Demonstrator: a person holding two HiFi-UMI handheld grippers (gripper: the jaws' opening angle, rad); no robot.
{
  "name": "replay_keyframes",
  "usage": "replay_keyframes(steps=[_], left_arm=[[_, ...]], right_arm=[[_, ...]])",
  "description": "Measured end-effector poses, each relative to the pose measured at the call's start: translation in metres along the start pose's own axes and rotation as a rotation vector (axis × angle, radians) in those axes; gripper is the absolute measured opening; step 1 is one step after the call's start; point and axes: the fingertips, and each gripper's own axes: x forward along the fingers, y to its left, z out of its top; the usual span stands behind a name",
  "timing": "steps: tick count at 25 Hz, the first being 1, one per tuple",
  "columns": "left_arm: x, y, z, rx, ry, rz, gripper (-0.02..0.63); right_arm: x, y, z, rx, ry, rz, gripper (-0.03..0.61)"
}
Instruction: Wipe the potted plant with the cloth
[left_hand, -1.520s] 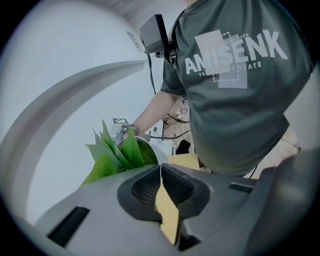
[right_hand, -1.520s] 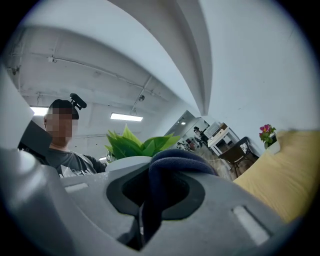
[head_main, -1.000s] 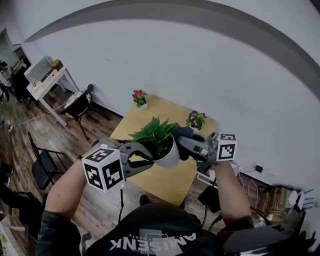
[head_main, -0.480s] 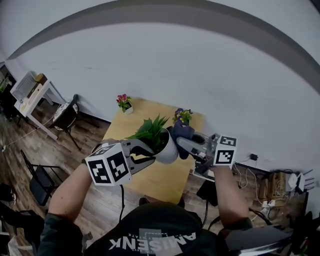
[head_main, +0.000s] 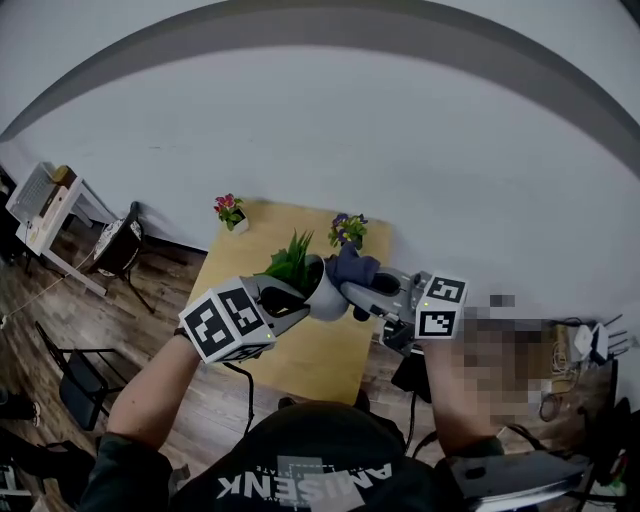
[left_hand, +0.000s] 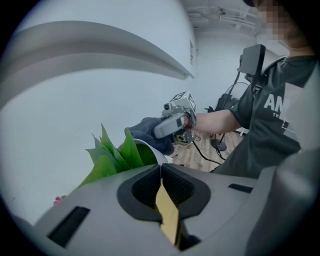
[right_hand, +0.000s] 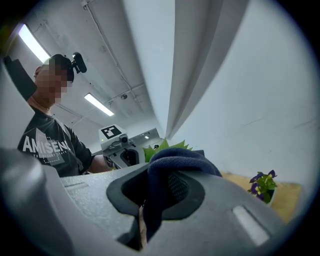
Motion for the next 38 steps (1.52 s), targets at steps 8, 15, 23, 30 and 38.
replay_keyframes(steps=[8,15,23,30,38], left_arm=[[0.013,0.018,0.001,-0.179,-0.039,0.037,0.012],[0.013,0.033,0.004,-0.254,-0.067,0.068,0.012],[0.011,0.044,0.004,-0.345,-0.112,0.090,0.009],[0.003,0.049,0.000,-0.400,-0.152,0.105,0.008],[-0.004,0.050,-0.001,-0.461,-0.198,0.113,0.006]], right_arm=[[0.006,0.006,-0.018,-0.054,0.054,-0.049,0.046],[0.015,0.010,-0.031,-0.088,0.106,-0.074,0.046],[0.029,0.015,-0.053,-0.124,0.175,-0.093,0.045],[0.042,0.018,-0.070,-0.170,0.246,-0.094,0.045],[0.047,0.022,-0.079,-0.175,0.278,-0.070,0.046]])
